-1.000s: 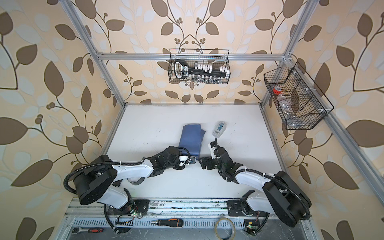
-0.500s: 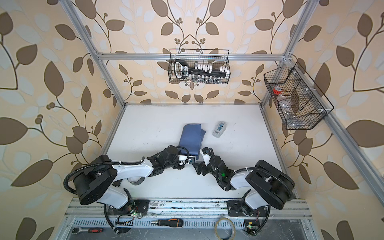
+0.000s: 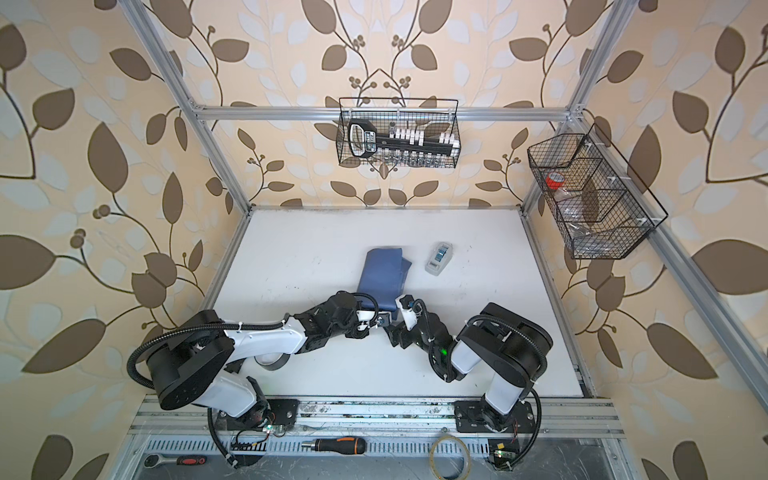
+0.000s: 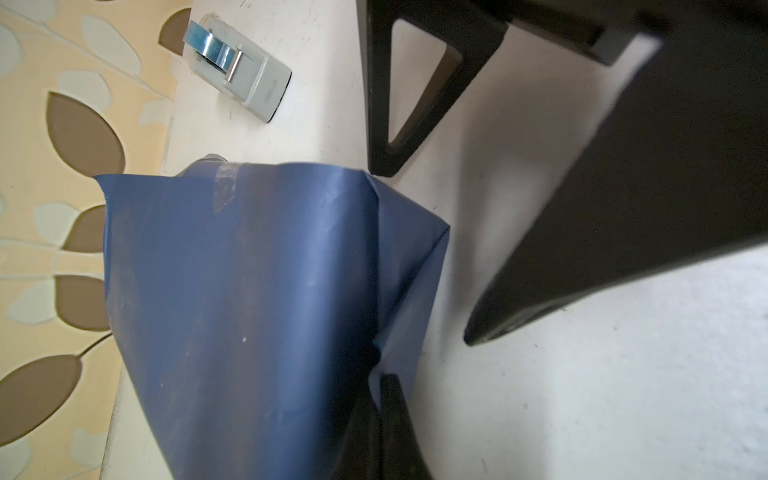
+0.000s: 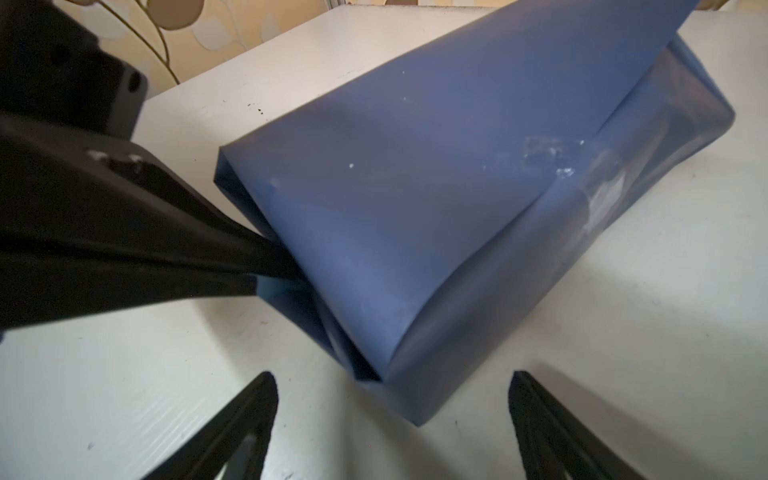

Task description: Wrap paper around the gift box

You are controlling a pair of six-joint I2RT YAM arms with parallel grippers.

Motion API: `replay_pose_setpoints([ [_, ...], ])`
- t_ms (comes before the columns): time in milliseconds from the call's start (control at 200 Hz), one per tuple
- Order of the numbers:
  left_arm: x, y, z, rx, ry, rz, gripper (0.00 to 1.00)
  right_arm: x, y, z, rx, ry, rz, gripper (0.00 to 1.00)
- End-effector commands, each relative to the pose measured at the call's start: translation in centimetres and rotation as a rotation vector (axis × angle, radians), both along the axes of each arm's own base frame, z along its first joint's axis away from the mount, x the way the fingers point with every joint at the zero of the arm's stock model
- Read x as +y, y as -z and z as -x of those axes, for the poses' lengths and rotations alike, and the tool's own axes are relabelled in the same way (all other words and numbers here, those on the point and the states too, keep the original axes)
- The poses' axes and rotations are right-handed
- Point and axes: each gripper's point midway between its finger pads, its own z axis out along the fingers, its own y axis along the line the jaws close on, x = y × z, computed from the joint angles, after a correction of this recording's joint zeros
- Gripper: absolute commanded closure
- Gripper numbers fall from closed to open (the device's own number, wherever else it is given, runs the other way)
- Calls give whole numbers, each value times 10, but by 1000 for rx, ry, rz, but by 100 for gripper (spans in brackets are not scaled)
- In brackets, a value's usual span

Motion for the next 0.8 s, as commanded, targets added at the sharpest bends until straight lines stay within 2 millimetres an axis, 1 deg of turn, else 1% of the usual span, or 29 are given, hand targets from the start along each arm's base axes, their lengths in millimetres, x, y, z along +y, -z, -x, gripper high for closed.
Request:
replay_pose_setpoints([
  [0,-3,-9,-6,-23,10,28,100,5,-18,-13,-92,14,-34,13],
  [105,-3,-9,-5,-23,10,26,100,4,-19,-17,-104,20,-55,14],
  [350,-4,-9,-6,-21,9,28,100,10,-19,-24,-116,9,-61,17],
  [795,-5,-8,-6,-8,11,29,100,7,-21,-32,-124,26,-68,23],
])
